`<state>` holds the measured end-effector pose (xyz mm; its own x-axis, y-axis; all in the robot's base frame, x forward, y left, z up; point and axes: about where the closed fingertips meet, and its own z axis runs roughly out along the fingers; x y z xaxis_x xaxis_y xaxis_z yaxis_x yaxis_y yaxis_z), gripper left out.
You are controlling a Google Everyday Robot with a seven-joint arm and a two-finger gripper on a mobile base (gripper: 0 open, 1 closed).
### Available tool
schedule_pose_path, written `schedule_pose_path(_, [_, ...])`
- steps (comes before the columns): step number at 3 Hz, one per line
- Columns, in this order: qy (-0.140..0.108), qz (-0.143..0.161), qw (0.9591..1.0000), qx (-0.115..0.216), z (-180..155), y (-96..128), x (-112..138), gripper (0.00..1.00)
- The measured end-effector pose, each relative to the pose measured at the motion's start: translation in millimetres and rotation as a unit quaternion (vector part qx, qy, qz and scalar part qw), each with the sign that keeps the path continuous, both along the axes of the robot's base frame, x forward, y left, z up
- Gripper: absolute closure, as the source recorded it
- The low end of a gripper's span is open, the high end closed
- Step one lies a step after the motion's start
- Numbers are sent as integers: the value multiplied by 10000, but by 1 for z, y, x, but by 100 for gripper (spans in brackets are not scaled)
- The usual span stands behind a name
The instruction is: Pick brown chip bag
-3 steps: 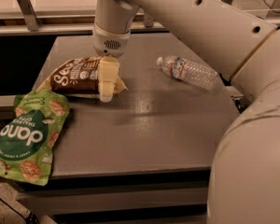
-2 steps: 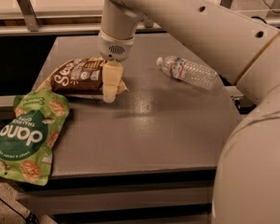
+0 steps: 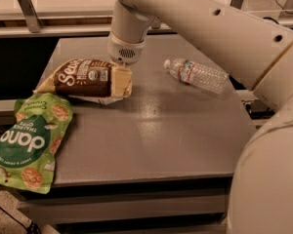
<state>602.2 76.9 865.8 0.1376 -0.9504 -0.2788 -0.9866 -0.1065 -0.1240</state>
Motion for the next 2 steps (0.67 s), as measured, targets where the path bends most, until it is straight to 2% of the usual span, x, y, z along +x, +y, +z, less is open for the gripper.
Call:
schedule_pose_path(1, [73, -80, 9998, 179, 10, -11, 6, 88])
schedule_pose_path(2, [-103, -231, 9984, 497, 46, -28, 12, 100])
